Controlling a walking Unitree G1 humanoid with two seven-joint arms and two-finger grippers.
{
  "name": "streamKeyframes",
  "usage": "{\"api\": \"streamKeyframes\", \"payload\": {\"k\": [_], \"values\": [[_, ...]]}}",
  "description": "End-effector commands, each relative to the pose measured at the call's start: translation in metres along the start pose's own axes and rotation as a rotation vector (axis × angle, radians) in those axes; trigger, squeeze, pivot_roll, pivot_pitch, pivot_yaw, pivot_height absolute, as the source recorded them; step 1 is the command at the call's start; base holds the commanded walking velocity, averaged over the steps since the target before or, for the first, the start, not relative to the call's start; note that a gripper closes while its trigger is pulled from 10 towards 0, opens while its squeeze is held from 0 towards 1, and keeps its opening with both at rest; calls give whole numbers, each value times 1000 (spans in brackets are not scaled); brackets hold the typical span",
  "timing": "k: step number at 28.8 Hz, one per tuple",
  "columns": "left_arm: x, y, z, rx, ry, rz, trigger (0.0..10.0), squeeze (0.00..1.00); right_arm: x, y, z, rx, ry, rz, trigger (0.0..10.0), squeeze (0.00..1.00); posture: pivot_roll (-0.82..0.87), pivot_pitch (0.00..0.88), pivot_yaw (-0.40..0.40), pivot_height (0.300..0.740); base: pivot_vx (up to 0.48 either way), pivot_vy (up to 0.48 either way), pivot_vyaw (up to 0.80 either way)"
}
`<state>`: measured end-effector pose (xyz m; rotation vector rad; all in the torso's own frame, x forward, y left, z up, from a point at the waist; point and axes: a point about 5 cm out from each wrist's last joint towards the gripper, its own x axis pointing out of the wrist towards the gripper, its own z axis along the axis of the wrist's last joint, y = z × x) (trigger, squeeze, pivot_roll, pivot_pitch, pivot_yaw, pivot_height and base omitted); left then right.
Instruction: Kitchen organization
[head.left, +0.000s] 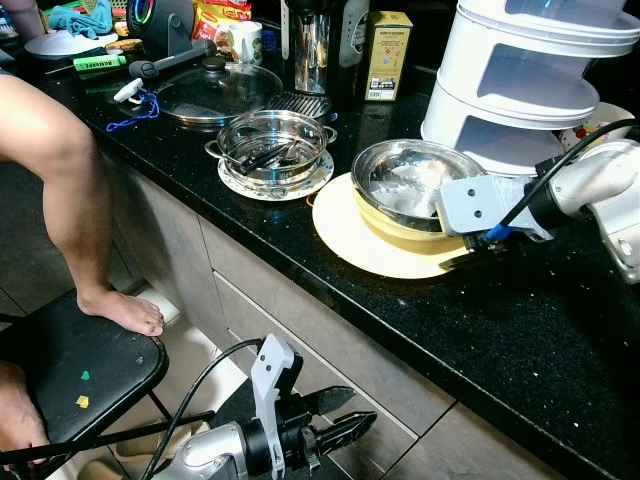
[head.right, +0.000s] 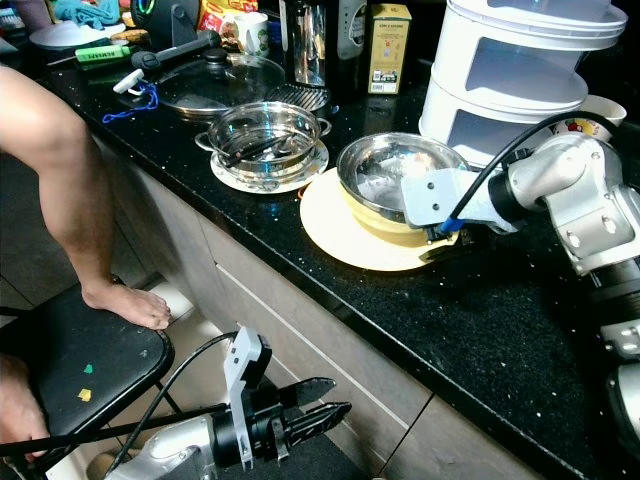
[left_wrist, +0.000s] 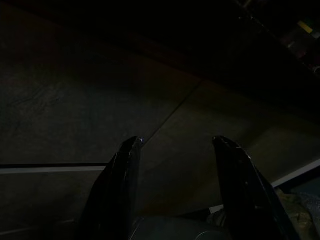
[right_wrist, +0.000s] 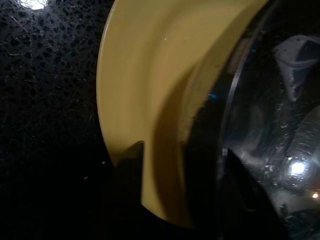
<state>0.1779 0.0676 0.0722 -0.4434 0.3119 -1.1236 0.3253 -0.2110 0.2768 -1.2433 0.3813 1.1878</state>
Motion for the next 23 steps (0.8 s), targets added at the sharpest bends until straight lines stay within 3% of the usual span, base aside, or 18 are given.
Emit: {"api": "streamKeyframes", "payload": {"k": [1,2,3,10,17,20,23], "values": [[1,-1,0,6,5,-11,10000,0,-1,-3,0,1,20,-7,4941,0,16,0,-22,740,0,0,0],[1,-1,0,6,4,-11,10000,0,-1,-3,-1,2,24,-5,1569,0,15,0,-23,740,0,0,0],[1,-2,0,5,3,-11,10000,0,-2,-3,-1,2,26,-4,0,0,15,0,-22,740,0,0,0],[2,-3,2,4,-1,-11,10000,0,-5,-4,1,-5,-8,-14,0,0,14,0,-24,740,0,0,0],[2,-3,3,6,-4,-11,10000,0,-9,-6,15,-5,-178,-52,0,0,16,0,-24,740,0,0,0],[1,-3,4,11,-3,-12,10000,0,-20,-8,26,5,-325,-94,0,0,16,0,-22,740,0,0,0],[1,-3,4,17,0,-16,10000,0,-28,-11,31,8,-402,-133,0,0,12,0,-20,740,0,0,0]]}}
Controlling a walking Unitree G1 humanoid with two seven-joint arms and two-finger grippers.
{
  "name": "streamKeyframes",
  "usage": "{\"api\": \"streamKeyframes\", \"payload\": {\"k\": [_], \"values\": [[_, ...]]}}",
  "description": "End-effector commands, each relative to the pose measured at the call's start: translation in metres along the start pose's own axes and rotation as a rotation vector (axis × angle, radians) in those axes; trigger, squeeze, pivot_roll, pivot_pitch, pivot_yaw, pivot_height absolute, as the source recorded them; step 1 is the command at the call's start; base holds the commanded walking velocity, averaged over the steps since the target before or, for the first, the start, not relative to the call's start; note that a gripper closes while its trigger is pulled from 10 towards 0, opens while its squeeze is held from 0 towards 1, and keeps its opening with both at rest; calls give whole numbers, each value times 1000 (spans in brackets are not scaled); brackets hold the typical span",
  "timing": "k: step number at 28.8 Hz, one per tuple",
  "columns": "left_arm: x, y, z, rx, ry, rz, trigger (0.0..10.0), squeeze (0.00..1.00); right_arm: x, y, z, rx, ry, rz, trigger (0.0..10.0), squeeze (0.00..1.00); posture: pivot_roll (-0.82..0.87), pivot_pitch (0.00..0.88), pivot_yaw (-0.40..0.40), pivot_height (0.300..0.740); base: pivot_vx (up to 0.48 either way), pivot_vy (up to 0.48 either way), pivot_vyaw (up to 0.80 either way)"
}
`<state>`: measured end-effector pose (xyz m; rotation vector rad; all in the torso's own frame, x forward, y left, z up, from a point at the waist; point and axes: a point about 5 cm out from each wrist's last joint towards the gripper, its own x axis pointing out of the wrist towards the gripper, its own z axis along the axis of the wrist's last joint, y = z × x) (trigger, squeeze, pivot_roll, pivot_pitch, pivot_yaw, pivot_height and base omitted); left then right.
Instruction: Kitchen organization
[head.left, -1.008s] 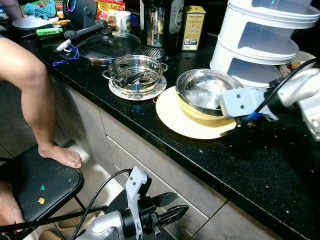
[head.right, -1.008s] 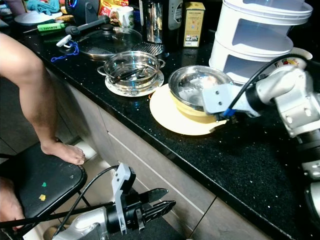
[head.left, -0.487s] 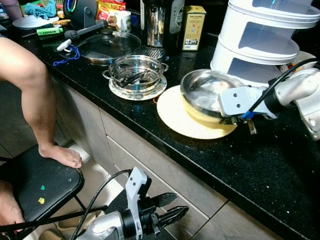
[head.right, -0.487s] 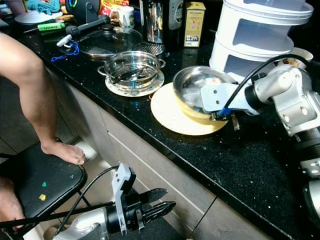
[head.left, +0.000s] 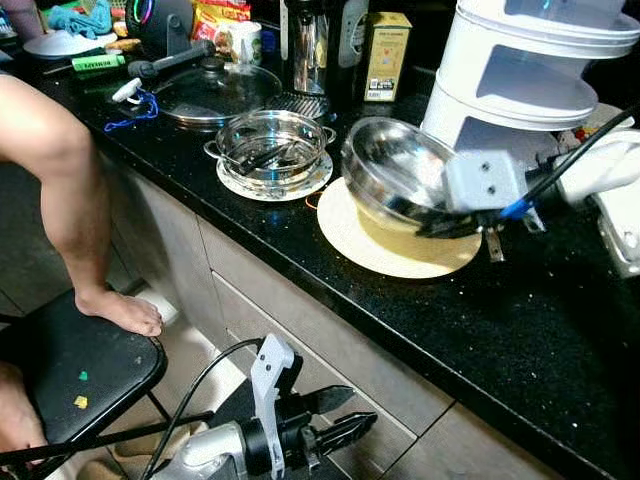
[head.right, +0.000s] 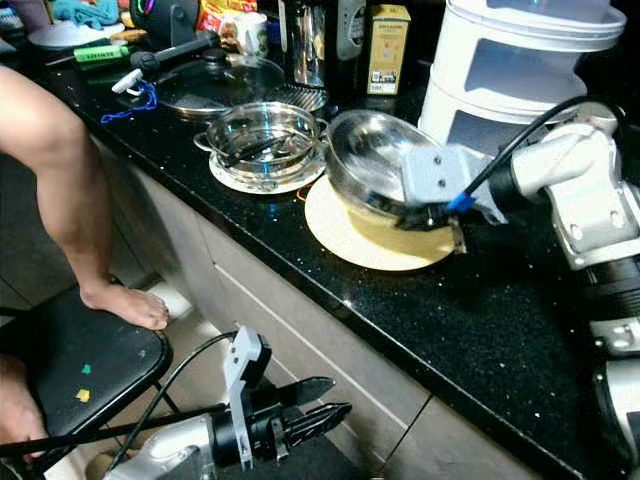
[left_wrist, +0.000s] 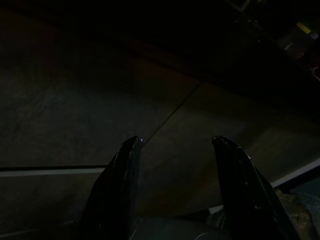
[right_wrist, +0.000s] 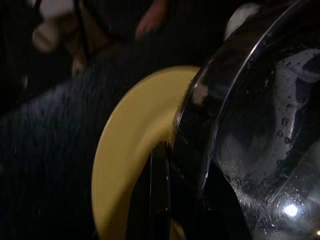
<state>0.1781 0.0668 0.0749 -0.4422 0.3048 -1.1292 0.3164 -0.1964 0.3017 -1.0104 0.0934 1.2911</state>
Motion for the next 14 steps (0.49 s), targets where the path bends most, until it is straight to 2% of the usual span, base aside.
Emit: {"api": "streamKeyframes", "payload": {"k": [1,5,9,10,12,13,14], "values": [[1,-2,2,15,5,-12,10000,0,-10,-5,12,-18,-94,-63,0,0,12,0,-20,740,0,0,0],[1,-3,2,24,10,-19,10000,0,-17,-15,20,-8,-195,-197,0,0,7,0,-18,740,0,0,0],[1,-3,2,24,11,-21,10000,0,-19,-19,19,1,-206,-256,0,0,7,0,-16,740,0,0,0],[2,-3,2,24,11,-22,10000,0,-20,-21,17,12,-209,-295,2902,0,9,0,-16,740,0,0,0],[2,-3,2,24,11,-22,10000,0,-20,-21,17,12,-209,-295,2902,0,9,0,-16,740,0,0,0],[2,-4,2,20,11,-27,10000,0,-21,-20,12,39,-211,-325,10000,0,7,0,-13,740,0,0,0],[3,-5,3,15,12,-33,10000,0,-22,-19,8,71,-211,-355,10000,0,4,0,-12,740,0,0,0]]}}
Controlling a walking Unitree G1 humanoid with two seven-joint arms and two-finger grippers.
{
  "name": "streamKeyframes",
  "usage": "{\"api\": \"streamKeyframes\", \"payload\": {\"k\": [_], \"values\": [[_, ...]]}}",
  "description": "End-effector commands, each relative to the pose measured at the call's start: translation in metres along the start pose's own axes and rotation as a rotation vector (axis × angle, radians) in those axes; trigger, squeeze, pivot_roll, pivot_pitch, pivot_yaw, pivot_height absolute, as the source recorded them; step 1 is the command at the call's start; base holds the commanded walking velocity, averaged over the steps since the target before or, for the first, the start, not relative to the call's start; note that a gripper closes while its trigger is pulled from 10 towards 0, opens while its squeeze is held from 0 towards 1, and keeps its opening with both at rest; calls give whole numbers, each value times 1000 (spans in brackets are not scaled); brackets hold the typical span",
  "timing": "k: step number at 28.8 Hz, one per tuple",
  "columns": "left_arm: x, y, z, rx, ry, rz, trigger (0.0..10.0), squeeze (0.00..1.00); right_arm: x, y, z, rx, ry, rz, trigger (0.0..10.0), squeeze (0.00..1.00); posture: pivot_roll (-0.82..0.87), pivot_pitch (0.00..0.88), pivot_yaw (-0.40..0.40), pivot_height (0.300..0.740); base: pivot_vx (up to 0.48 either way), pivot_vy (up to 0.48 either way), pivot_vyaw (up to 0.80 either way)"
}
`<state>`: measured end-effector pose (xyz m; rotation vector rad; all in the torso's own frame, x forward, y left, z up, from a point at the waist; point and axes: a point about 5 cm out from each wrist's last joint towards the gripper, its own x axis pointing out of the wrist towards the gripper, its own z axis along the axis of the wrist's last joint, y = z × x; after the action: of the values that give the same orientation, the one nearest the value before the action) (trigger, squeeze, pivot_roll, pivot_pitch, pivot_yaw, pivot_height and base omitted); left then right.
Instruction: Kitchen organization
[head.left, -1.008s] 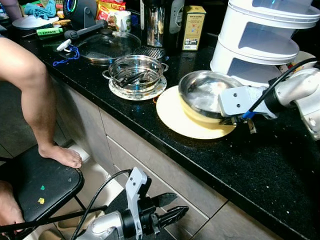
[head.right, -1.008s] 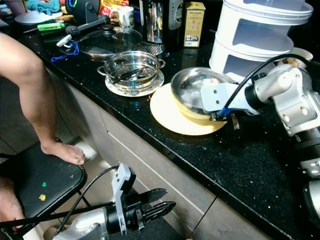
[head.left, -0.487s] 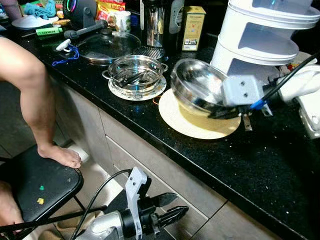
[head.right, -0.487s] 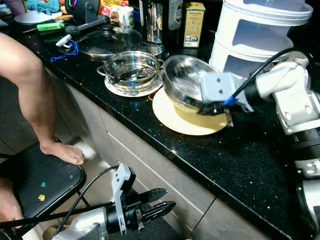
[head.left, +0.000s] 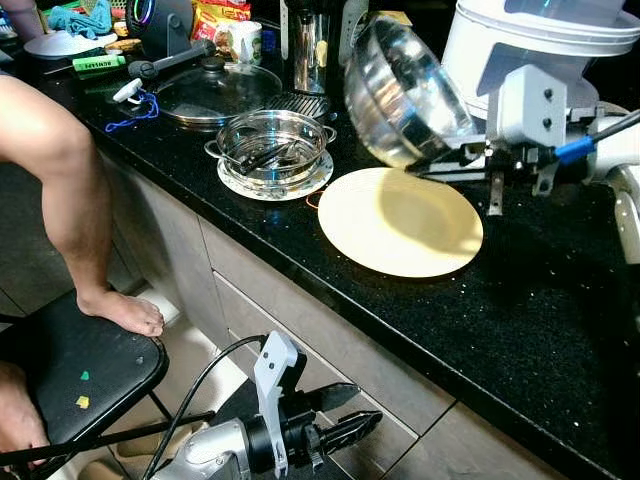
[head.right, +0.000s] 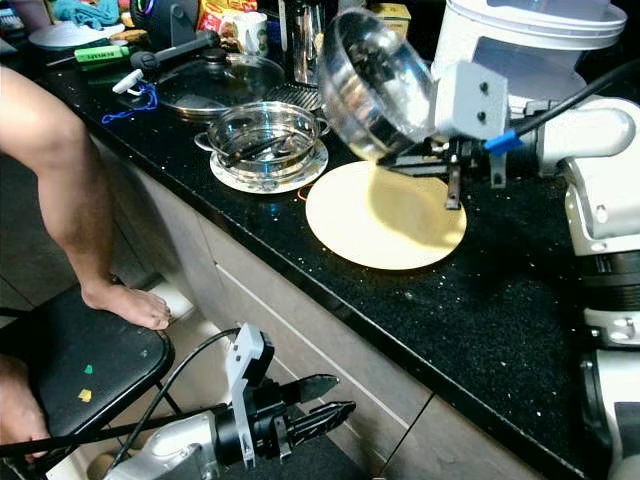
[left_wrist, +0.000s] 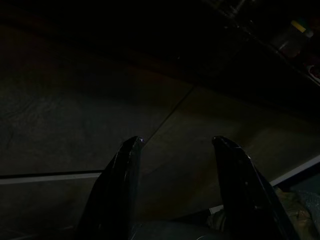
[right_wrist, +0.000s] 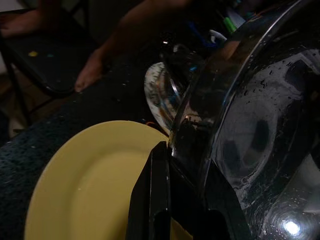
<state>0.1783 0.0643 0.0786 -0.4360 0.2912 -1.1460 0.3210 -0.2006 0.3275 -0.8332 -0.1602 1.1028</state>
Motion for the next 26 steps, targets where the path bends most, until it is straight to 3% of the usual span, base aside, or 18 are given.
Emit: {"api": "streamKeyframes", "payload": {"k": [1,6,18,24,26], "values": [[0,-3,0,2,15,-16,10000,0,-6,-3,-1,28,-27,-66,10000,0,4,0,-12,740,0,0,0],[0,-4,1,-6,21,-29,10000,0,-10,-7,-9,81,-10,-155,10000,0,-1,0,-8,740,0,0,-744],[1,-4,2,-10,20,-30,10000,0,-8,-7,-14,112,-1,-203,10000,0,6,0,-10,740,0,0,-747],[1,-4,2,-13,20,-30,10000,0,-10,-8,-20,119,55,-228,10000,0,3,0,-8,740,0,0,-746],[1,-4,1,-17,23,-34,10000,0,-13,-9,-26,113,131,-240,10000,0,0,0,-8,740,0,0,-747]]}}
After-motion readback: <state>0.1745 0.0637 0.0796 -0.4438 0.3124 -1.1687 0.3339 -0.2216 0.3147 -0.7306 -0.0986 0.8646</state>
